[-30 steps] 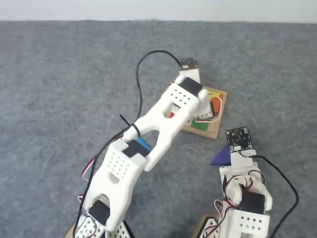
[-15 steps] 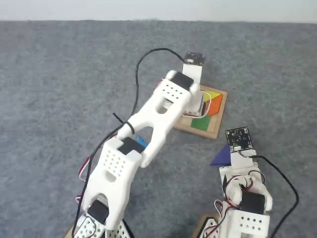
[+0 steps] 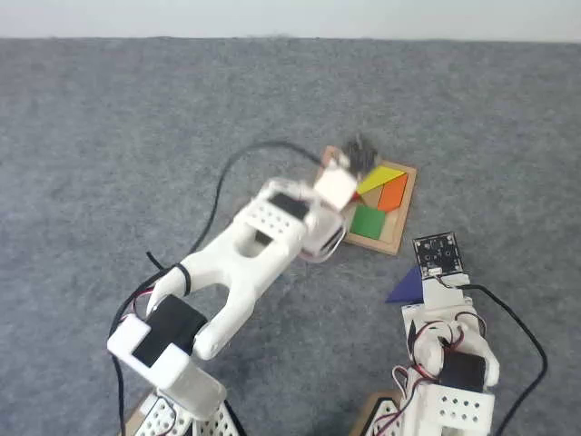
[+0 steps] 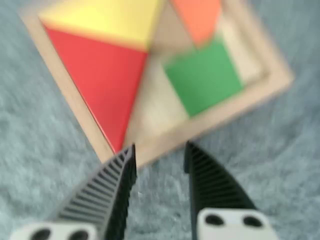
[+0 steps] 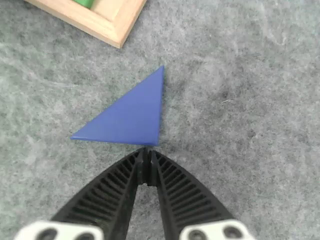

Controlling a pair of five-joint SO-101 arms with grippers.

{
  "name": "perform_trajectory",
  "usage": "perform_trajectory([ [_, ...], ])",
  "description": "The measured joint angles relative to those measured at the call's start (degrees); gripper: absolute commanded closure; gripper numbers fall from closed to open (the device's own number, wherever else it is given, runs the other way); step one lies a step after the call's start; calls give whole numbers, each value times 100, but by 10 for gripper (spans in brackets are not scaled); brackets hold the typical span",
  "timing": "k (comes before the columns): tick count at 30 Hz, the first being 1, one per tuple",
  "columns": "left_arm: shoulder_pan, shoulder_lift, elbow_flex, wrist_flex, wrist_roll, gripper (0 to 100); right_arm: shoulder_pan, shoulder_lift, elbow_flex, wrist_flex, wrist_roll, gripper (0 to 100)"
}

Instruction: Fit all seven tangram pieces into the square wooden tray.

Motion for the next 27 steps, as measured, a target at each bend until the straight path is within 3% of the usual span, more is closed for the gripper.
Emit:
perform_trajectory([
  [11,756,1046,-1275,-149,273,833,0,0,0,0,0,991],
  [27,501,2110,-2602,510,290,834,0,0,0,0,0,991],
])
